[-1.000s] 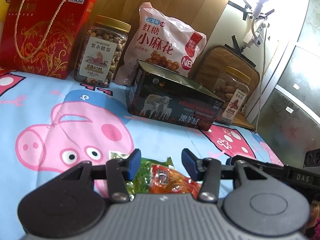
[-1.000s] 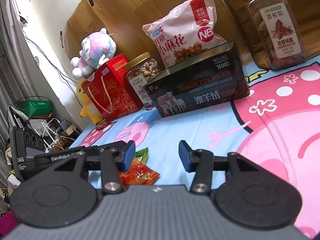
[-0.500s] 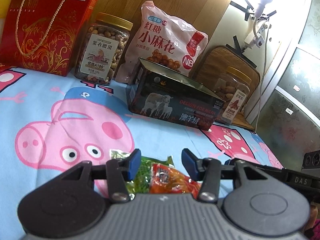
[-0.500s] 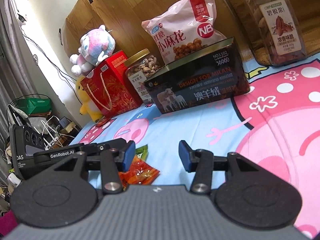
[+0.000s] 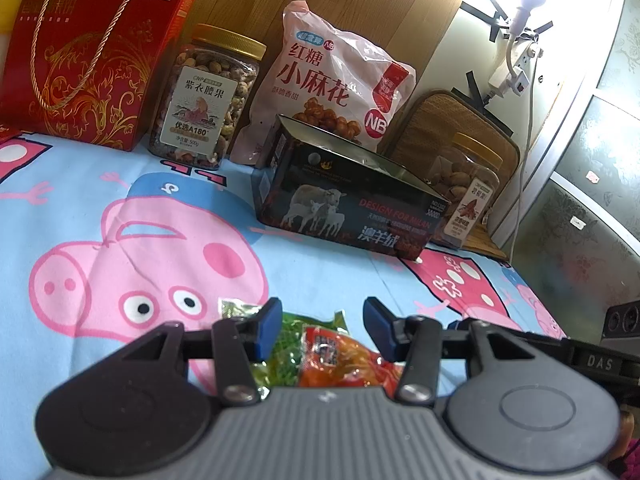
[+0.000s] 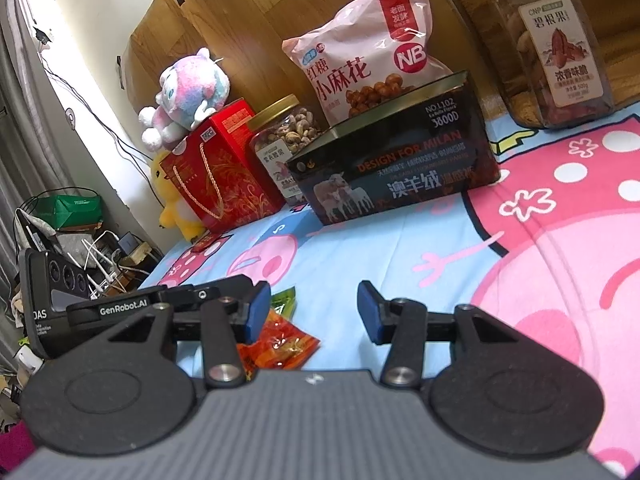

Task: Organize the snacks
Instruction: 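Lower the open left gripper to the red spicy snack packet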

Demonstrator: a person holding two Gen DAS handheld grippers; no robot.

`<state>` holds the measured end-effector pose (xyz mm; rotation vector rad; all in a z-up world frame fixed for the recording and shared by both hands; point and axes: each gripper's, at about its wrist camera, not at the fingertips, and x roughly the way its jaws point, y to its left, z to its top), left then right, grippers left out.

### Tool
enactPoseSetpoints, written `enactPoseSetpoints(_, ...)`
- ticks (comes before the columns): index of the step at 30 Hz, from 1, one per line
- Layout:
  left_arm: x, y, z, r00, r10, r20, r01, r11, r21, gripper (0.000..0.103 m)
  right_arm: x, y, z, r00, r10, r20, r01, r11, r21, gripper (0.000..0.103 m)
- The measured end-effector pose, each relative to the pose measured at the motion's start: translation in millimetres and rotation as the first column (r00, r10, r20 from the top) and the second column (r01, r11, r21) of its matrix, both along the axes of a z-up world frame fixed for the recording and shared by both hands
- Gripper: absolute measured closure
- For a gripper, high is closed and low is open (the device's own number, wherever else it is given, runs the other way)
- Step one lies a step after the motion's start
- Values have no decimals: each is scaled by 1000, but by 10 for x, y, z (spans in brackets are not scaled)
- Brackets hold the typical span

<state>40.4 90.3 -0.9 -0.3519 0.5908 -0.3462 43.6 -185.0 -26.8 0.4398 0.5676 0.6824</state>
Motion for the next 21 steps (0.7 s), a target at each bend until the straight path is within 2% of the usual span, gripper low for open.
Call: enactPoseSetpoints(21,-6,1,-1,1000,-1,-1,1,1000,0,57,-15,36,7,1000,1,-2,-1,1000,-26,52)
